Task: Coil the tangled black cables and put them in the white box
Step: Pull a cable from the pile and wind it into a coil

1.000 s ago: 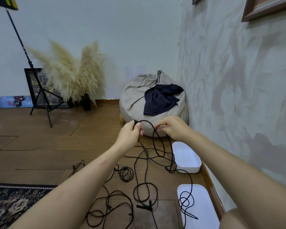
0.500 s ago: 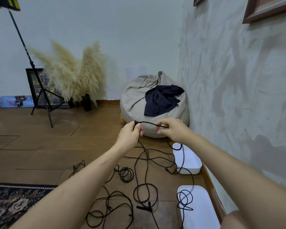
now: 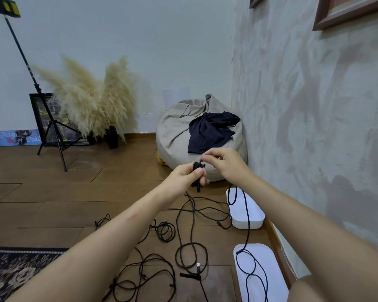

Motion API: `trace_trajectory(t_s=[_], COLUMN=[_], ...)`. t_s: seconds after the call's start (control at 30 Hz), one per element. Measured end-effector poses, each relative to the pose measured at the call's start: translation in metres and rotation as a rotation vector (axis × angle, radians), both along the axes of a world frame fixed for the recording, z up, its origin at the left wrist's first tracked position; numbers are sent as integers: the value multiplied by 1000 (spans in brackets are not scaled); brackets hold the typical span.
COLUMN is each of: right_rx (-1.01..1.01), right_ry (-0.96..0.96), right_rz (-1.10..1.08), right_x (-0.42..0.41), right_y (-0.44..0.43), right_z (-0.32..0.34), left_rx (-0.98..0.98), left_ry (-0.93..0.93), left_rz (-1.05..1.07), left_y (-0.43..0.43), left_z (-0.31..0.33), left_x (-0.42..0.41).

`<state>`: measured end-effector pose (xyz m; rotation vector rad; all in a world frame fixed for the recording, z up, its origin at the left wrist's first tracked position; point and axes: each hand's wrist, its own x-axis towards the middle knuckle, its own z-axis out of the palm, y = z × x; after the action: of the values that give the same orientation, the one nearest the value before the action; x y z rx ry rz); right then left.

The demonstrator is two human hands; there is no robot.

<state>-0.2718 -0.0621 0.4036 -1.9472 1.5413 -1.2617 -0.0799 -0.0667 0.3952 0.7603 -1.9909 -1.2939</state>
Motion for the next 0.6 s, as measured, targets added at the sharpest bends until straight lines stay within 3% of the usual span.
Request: trace_trajectory(t_s=[0.1, 0.23, 0.4, 0.6], right_rx=[41, 188, 303, 323], right_ry=[-215, -331, -56, 108], right_rz=[51, 146, 181, 222], right_x=[5, 20, 45, 57], right_y=[6, 16, 10, 7], right_z=[-2, -9, -27, -11], left_rx=[85, 160, 211, -31], left_ry=[166, 302, 423, 246], left_rz=[-83, -46, 264, 573], left_y=[-1, -6, -15, -23], left_z=[12, 20, 12, 3], left_x=[2, -3, -6, -5])
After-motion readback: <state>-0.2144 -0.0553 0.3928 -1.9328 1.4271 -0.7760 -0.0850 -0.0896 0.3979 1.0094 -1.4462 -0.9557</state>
